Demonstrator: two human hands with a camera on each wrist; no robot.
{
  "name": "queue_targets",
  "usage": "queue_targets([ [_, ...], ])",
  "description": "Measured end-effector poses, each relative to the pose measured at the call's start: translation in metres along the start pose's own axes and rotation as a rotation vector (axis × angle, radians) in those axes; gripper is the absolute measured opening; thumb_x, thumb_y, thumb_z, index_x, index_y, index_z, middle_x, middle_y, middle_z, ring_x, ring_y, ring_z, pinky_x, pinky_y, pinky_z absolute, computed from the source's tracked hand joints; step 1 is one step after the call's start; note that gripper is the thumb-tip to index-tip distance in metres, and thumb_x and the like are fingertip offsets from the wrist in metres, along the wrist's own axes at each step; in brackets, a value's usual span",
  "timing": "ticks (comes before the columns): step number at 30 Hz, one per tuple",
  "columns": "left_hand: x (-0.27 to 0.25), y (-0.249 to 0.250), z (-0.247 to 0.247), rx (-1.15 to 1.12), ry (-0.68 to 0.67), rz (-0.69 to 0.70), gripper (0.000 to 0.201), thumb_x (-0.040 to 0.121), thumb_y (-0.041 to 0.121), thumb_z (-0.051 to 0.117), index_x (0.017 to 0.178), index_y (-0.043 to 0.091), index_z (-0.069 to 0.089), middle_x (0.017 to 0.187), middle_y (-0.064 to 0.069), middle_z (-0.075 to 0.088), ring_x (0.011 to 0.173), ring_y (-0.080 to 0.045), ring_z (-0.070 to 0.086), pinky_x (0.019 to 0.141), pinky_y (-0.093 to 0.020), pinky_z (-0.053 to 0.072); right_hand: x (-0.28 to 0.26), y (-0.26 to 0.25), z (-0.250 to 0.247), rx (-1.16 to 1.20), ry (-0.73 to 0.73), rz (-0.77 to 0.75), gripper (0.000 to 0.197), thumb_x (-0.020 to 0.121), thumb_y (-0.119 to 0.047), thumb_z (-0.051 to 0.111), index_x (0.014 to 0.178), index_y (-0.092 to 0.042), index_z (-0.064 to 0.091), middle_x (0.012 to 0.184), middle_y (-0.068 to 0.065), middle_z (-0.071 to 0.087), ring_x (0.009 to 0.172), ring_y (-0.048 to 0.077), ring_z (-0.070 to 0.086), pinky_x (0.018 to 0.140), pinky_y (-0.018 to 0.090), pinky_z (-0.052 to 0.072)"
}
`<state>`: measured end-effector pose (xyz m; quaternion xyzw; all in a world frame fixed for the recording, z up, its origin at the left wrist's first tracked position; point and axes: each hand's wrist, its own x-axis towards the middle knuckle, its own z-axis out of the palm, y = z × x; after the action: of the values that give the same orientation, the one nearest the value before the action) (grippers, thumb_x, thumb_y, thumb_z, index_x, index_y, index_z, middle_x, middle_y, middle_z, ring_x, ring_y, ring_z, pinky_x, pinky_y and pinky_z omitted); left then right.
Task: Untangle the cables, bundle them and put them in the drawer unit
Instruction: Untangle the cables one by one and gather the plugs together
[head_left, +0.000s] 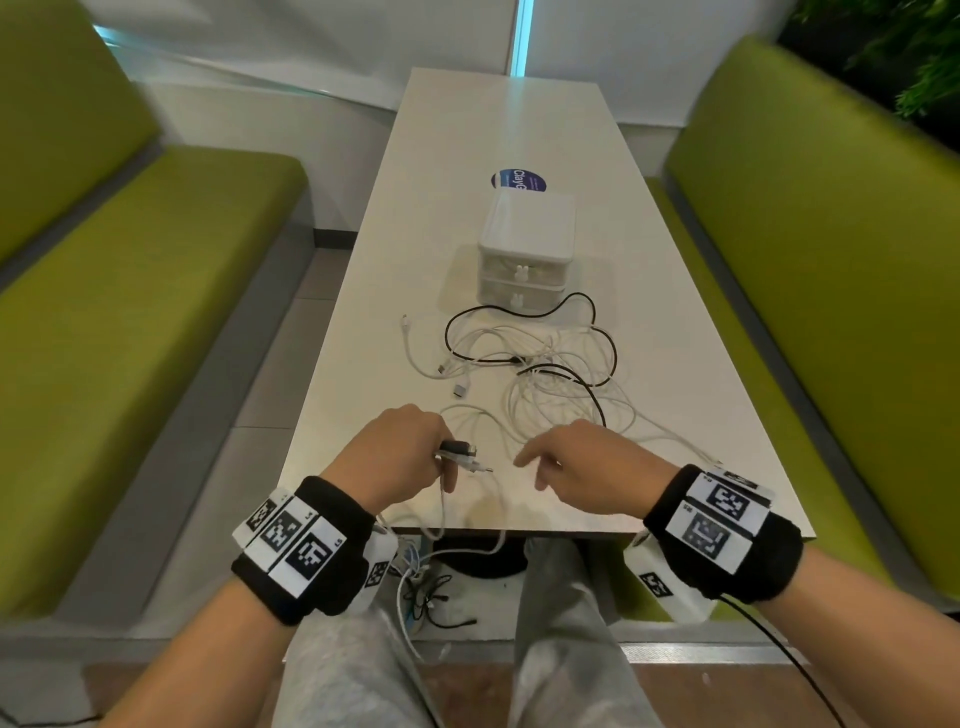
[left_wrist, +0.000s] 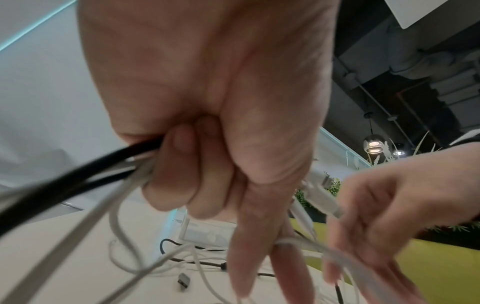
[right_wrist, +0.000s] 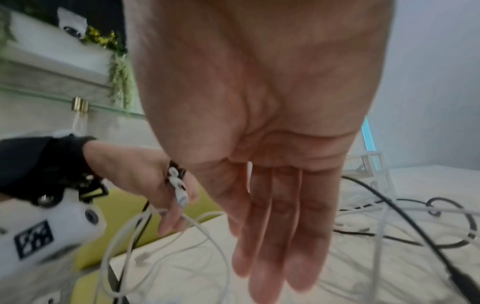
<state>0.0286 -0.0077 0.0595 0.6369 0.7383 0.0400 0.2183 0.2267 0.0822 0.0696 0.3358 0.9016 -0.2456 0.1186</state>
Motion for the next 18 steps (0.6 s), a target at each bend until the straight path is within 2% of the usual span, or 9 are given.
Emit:
queue_targets([
  [2, 0.0, 0.002, -0.001, -0.015, 0.0, 0.011, 0.037, 0.08, 0.008, 0.058, 0.058, 0.036, 0.067, 0.062, 0.008, 0.057, 0.061, -0.012, 0.056, 0.059, -0.024, 0.043, 0.002, -0.009, 0.002, 0.178, 0.122, -0.031, 0.029, 0.1, -0.038, 0.041, 0.109, -0.025, 0.066, 0.094, -0.006, 0.073, 0.08, 0.007, 0.065, 0.082, 0.034, 0.052],
  [4, -0.002, 0.004, -0.004, -0.059, -0.012, 0.047, 0.033, 0.081, 0.011, 0.06, 0.061, 0.035, 0.07, 0.061, 0.009, 0.058, 0.061, -0.008, 0.055, 0.056, -0.018, 0.037, 0.004, -0.018, 0.008, 0.269, 0.17, -0.049, 0.041, 0.097, -0.053, 0.042, 0.112, -0.023, 0.065, 0.094, -0.006, 0.072, 0.074, 0.005, 0.063, 0.076, 0.031, 0.051],
  [7, -0.004, 0.004, -0.005, -0.106, -0.032, 0.116, 0.03, 0.083, 0.019, 0.068, 0.06, 0.037, 0.065, 0.057, 0.014, 0.054, 0.056, -0.002, 0.049, 0.053, -0.014, 0.03, 0.008, -0.022, 0.019, 0.194, 0.105, -0.113, 0.05, 0.094, -0.054, 0.049, 0.138, -0.03, 0.048, 0.107, -0.007, 0.068, 0.071, 0.0, 0.052, 0.073, 0.025, 0.041],
  [9, -0.005, -0.001, -0.005, -0.161, -0.019, 0.132, 0.033, 0.082, 0.023, 0.073, 0.057, 0.041, 0.059, 0.055, 0.013, 0.055, 0.055, -0.003, 0.05, 0.055, -0.017, 0.032, 0.01, -0.023, 0.019, 0.214, 0.032, -0.169, 0.048, 0.096, -0.049, 0.049, 0.141, -0.033, 0.044, 0.1, -0.009, 0.066, 0.063, -0.004, 0.051, 0.071, 0.025, 0.042],
  [10, -0.004, -0.004, -0.004, -0.202, -0.009, 0.132, 0.036, 0.08, 0.023, 0.075, 0.054, 0.041, 0.057, 0.053, 0.013, 0.056, 0.054, -0.004, 0.05, 0.055, -0.018, 0.032, 0.011, -0.023, 0.018, 0.242, 0.0, -0.192, 0.043, 0.096, -0.048, 0.049, 0.137, -0.034, 0.046, 0.094, -0.01, 0.065, 0.062, -0.002, 0.053, 0.07, 0.025, 0.044],
  [12, -0.003, -0.009, -0.002, -0.292, 0.004, 0.129, 0.041, 0.078, 0.023, 0.078, 0.048, 0.037, 0.054, 0.046, 0.013, 0.052, 0.048, -0.007, 0.045, 0.051, -0.02, 0.031, 0.012, -0.023, 0.015, 0.309, -0.071, -0.23, 0.024, 0.097, -0.045, 0.051, 0.118, -0.034, 0.053, 0.088, -0.011, 0.065, 0.062, 0.008, 0.062, 0.069, 0.026, 0.05],
  [14, -0.002, -0.01, 0.0, -0.403, 0.012, 0.118, 0.037, 0.078, 0.025, 0.078, 0.048, 0.026, 0.056, 0.044, 0.01, 0.045, 0.047, -0.008, 0.036, 0.051, -0.026, 0.029, 0.013, -0.022, 0.011, 0.316, -0.106, -0.253, 0.018, 0.093, -0.048, 0.055, 0.108, -0.037, 0.051, 0.091, -0.013, 0.064, 0.067, 0.014, 0.067, 0.071, 0.027, 0.05],
  [16, -0.004, -0.011, 0.001, -0.506, 0.004, 0.12, 0.026, 0.077, 0.026, 0.078, 0.056, 0.02, 0.065, 0.049, 0.006, 0.049, 0.051, -0.012, 0.036, 0.053, -0.032, 0.03, 0.015, -0.022, 0.008, 0.296, -0.077, -0.253, 0.021, 0.088, -0.051, 0.062, 0.099, -0.034, 0.054, 0.092, -0.015, 0.064, 0.071, 0.013, 0.067, 0.072, 0.027, 0.049],
  [18, -0.005, -0.012, -0.001, -0.573, 0.037, 0.131, 0.01, 0.08, 0.021, 0.074, 0.07, 0.022, 0.074, 0.058, 0.007, 0.063, 0.055, -0.018, 0.047, 0.057, -0.034, 0.037, 0.014, -0.019, 0.008, 0.24, -0.063, -0.231, 0.025, 0.086, -0.051, 0.065, 0.098, -0.029, 0.063, 0.093, -0.015, 0.068, 0.075, 0.008, 0.065, 0.073, 0.026, 0.048],
])
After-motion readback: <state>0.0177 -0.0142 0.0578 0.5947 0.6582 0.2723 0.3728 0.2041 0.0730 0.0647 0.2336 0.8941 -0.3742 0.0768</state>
